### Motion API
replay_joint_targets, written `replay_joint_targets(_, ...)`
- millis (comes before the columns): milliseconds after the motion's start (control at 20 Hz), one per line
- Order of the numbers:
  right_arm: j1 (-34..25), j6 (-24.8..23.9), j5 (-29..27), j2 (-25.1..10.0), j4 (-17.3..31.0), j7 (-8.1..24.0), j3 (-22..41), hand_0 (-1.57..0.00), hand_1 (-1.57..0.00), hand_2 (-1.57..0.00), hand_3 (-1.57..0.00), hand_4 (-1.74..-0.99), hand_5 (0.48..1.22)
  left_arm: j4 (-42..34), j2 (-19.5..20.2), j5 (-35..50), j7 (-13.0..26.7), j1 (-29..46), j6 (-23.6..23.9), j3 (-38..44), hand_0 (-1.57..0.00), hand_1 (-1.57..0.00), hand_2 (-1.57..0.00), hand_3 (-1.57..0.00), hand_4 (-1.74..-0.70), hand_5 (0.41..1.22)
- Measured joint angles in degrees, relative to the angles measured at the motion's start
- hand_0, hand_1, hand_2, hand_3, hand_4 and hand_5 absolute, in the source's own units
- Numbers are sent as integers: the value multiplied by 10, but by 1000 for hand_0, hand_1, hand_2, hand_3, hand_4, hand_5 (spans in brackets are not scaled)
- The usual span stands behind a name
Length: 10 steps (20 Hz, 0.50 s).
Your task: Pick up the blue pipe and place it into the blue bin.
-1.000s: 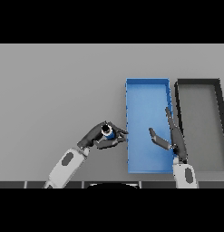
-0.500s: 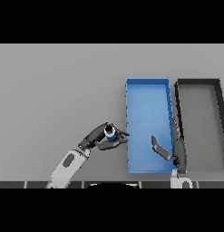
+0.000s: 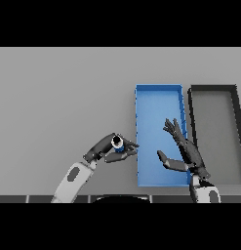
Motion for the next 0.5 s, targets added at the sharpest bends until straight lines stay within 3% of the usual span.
replay_joint_targets(250, -113, 33, -19, -34, -3, 108, 43, 1, -3, -66, 1, -1291, 558, 5, -7, -15, 4, 0, -14, 3, -1571, -1571, -1571, -1571, -1467, 1221)
replay_joint_targets(500, -202, 56, -32, -26, 1, 144, 93, 1, 0, -43, 1, -1294, 560, 12, -17, -19, 4, -12, -20, 21, -1571, -1571, -1571, -1571, -1467, 1221)
